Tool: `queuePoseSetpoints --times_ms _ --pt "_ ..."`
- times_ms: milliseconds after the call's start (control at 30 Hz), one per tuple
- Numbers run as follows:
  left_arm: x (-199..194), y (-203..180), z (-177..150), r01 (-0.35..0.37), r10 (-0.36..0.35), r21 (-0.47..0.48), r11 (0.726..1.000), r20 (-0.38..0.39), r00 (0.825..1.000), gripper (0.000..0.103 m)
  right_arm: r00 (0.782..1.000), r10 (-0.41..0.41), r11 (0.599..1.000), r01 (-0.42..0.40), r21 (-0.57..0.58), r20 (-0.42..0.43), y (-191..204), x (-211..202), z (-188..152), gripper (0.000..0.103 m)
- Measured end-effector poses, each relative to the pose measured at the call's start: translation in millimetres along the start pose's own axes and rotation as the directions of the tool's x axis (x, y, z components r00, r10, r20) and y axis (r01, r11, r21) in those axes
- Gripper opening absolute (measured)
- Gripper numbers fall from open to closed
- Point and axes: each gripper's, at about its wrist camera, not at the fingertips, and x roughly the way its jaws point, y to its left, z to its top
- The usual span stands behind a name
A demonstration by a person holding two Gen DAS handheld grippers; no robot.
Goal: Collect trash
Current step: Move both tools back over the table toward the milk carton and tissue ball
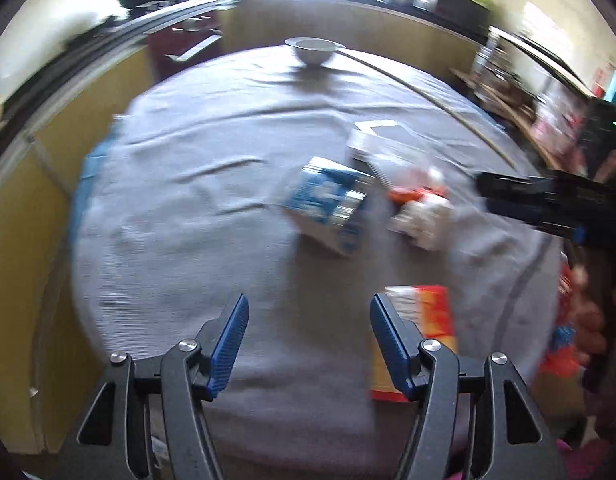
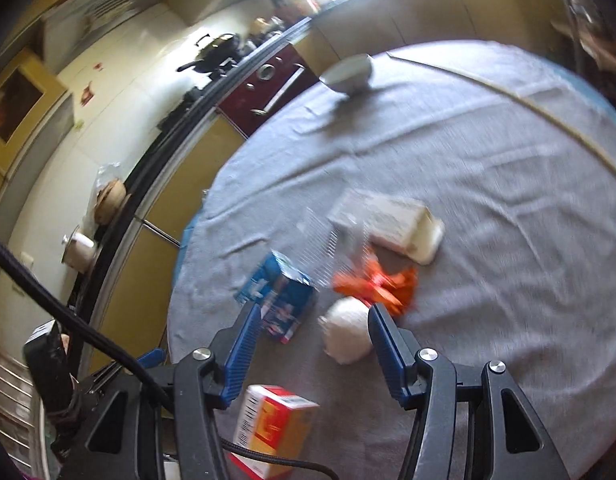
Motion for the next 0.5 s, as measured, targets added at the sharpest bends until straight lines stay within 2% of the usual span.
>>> queuePoseSetpoints --times_ms 133,267,433,500 --pt "7 -22 -5 0.073 -0.071 0.046 0.996 -0.034 0.997 0.064 0.999 0.023 0.999 -0.022 0.036 -0.024 -14 7 -6 0.060" --pt "8 -29 -8 0.096 -0.093 0.055 0.994 -0.042 0.995 0.065 0.998 0.052 0.998 -0.050 0.049 -0.040 -18 19 -4 0.060" --pt "8 -26 -9 0.098 -0.096 0.037 0.995 -0.042 0.994 0.065 0.997 0.008 0.999 -0.005 0.042 -0.072 -17 42 -2 0.060" --pt "8 -25 -9 0.095 -0.094 0.036 0.995 -0.041 0.995 0.065 0.995 -0.016 0.999 0.019 0.033 -0.097 -14 53 -3 0.057"
